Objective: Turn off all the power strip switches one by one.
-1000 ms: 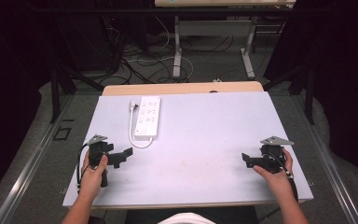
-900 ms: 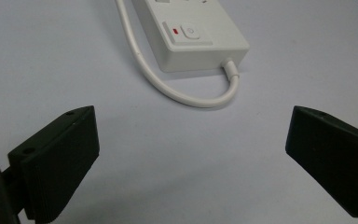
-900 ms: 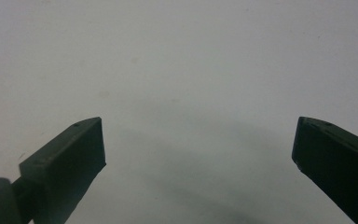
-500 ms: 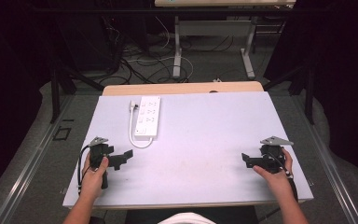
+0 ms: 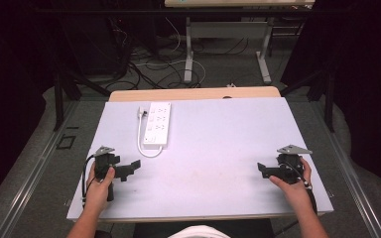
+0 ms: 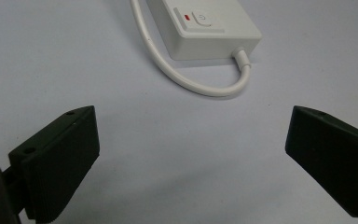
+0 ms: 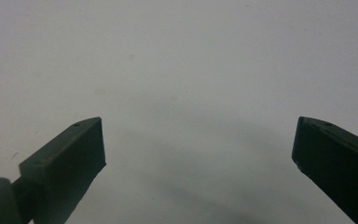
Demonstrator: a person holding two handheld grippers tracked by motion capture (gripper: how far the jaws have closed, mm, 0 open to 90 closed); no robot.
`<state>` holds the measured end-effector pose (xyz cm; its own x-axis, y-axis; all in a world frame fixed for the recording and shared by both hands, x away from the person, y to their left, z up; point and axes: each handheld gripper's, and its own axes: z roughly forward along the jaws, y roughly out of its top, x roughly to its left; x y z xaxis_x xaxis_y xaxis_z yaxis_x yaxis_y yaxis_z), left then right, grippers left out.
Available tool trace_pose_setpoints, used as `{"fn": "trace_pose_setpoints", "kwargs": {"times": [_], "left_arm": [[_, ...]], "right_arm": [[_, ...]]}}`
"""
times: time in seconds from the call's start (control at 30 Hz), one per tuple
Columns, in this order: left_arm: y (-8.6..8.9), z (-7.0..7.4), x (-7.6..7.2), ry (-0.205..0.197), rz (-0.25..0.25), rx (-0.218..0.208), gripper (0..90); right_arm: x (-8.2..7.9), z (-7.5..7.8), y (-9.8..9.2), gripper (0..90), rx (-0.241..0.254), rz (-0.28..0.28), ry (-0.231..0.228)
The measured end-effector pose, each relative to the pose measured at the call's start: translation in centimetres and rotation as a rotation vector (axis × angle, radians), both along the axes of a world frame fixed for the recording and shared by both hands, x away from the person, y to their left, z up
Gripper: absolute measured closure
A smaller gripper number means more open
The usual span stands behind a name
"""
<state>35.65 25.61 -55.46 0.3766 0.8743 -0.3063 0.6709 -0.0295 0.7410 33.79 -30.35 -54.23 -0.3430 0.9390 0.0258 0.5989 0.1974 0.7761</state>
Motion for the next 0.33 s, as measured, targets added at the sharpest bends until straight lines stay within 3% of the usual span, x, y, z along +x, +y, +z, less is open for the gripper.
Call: {"fn": "trace_pose_setpoints", "kwargs": {"times": [0.33], "left_arm": [[0.14,-0.01,0.08,0.004,0.003,0.002,2.9]], "right_arm": [[-0.05,-0.03,-0.15,2.0,0.001,-0.004,0.0]]}}
